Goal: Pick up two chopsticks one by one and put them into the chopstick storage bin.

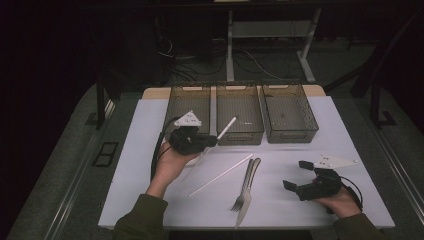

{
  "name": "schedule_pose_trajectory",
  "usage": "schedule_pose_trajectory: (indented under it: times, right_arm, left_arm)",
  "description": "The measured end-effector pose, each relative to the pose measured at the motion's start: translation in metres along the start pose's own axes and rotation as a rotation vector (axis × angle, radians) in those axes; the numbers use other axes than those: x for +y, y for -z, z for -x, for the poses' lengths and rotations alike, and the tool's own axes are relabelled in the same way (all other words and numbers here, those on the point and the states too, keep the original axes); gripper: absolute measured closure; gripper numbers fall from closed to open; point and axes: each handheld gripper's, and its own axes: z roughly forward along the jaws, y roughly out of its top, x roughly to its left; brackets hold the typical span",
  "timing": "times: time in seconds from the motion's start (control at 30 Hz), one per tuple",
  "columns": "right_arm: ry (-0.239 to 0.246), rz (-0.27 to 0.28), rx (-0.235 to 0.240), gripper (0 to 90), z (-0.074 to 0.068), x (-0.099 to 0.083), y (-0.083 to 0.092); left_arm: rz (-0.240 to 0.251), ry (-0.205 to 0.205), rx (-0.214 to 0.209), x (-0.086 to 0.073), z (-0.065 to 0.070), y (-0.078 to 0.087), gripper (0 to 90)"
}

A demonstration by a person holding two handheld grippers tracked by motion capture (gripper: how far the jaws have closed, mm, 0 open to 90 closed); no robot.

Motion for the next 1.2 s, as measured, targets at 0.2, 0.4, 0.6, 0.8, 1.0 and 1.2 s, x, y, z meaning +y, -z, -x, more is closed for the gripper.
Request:
schedule_pose_trajectory:
  times: [0.2, 0.4, 0.6, 0.8, 1.0, 1.2]
  right_arm:
    - [0.003, 0.006, 0.000, 1.1, 0.000, 0.000, 0.000]
    - [0.001, 0.009, 0.001, 1.1, 0.000, 0.000, 0.002]
    - [-0.002, 0.012, 0.004, 1.1, 0.000, 0.000, 0.002]
    - [-0.003, 0.014, 0.005, 1.1, 0.000, 0.001, 0.003]
    - [-0.004, 0.017, 0.010, 1.1, 0.000, 0.001, 0.003]
    - [-0.003, 0.020, 0.011, 1.1, 0.000, 0.001, 0.003]
  left_arm:
    - [0.012, 0.006, 0.015, 0.014, -0.012, 0.007, 84.1]
    - [0.018, 0.006, 0.039, 0.025, -0.023, 0.010, 84.2]
    - [0.024, 0.025, 0.072, 0.040, -0.039, 0.015, 84.1]
    - [0.019, 0.021, 0.112, 0.062, -0.063, 0.020, 84.1]
    - [0.023, 0.015, 0.143, 0.084, -0.086, 0.020, 84.1]
    - [0.009, 0.014, 0.183, 0.099, -0.098, 0.020, 84.1]
